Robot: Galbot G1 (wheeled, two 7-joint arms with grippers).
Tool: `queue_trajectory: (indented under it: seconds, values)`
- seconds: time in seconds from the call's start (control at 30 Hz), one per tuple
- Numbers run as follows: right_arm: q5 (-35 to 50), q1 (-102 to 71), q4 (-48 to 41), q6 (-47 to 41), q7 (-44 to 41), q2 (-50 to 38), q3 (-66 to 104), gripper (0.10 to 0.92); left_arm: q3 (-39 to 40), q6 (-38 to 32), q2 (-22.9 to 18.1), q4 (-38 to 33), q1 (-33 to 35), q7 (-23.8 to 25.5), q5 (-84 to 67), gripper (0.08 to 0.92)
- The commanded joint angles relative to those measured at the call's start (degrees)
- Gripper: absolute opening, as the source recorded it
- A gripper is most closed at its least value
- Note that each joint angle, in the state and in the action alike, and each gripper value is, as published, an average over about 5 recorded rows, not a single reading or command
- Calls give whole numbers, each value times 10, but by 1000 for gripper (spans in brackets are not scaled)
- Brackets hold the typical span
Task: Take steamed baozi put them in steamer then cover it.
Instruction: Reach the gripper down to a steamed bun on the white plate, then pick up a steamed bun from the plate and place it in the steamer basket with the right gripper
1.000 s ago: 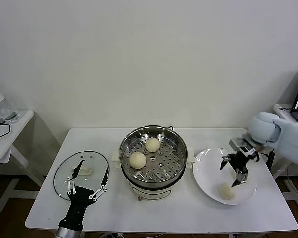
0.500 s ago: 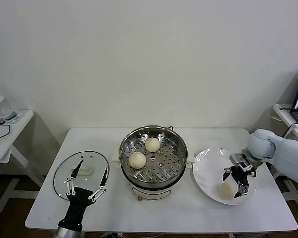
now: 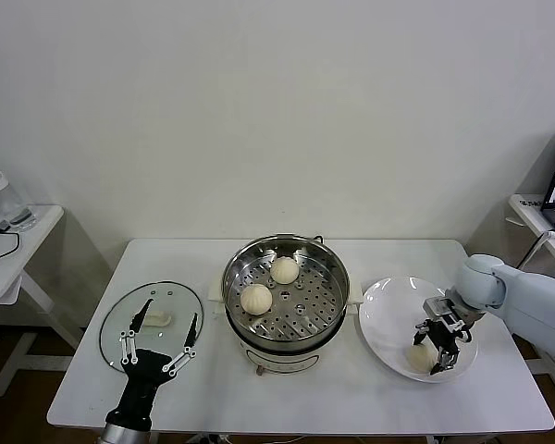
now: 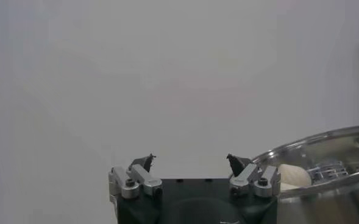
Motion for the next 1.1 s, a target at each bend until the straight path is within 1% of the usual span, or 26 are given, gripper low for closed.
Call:
queue_trajectory:
  seconds: [0.03, 0.27, 0.5, 0.67, 0.8, 0.93, 1.1]
  values:
    - [4, 31, 12, 1, 5, -3, -5, 694, 3, 1, 0, 0, -1, 0, 0, 823]
    - [17, 127, 29, 19, -13, -4, -22, 677, 7, 1, 1, -1, -2, 0, 0, 823]
    - [58, 260, 53, 54, -28, 22, -80, 670, 9, 2, 2, -4, -2, 0, -1, 823]
    - [98, 402, 65, 126, -36, 96, -146, 668, 12, 2, 2, -6, -2, 0, 0, 823]
    - [110, 465, 70, 192, -40, 172, -175, 670, 11, 1, 2, -9, 0, 0, 0, 823]
    - [107, 473, 92, 230, -30, 232, -181, 669, 10, -2, 1, -11, 2, -1, 0, 823]
    - [69, 440, 138, 259, -18, 266, -180, 663, 14, -5, 1, -12, 4, -1, 0, 823]
